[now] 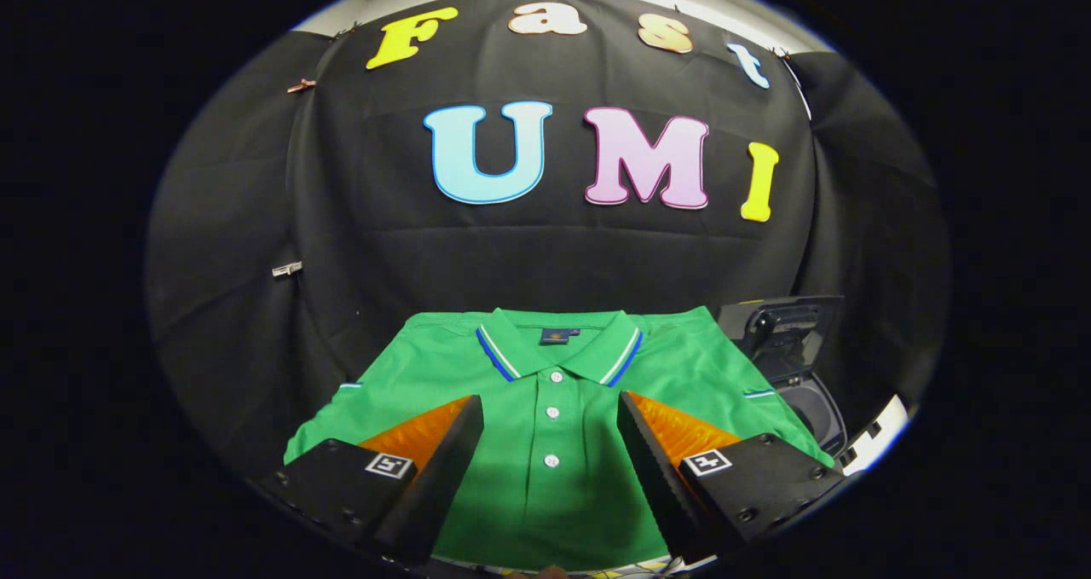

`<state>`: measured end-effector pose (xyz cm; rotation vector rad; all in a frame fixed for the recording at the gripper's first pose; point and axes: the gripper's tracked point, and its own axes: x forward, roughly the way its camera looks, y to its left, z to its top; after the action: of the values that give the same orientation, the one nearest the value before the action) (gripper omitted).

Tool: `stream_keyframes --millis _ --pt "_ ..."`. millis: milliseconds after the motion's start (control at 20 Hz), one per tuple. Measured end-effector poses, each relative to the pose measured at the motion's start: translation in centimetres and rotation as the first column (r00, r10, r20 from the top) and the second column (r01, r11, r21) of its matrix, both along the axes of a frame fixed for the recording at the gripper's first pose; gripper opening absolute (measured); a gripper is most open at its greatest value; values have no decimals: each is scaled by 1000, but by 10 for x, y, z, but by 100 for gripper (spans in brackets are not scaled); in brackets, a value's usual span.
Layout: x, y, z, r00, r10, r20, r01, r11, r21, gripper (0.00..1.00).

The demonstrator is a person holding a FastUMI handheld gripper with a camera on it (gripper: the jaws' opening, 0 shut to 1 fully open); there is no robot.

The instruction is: Put the clothes into the washing machine and then close the washing machine lid.

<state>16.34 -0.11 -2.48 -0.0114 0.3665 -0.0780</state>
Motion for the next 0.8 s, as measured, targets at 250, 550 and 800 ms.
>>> stream_keyframes --millis 250,550,800 --pt "24 -7 -26 990 -11 -139 10 1000 -12 99" --pt "36 -12 -40 954 -15 -300 21 1000 18 98" --pt "37 -14 -45 913 -33 -407 46 999 22 99"
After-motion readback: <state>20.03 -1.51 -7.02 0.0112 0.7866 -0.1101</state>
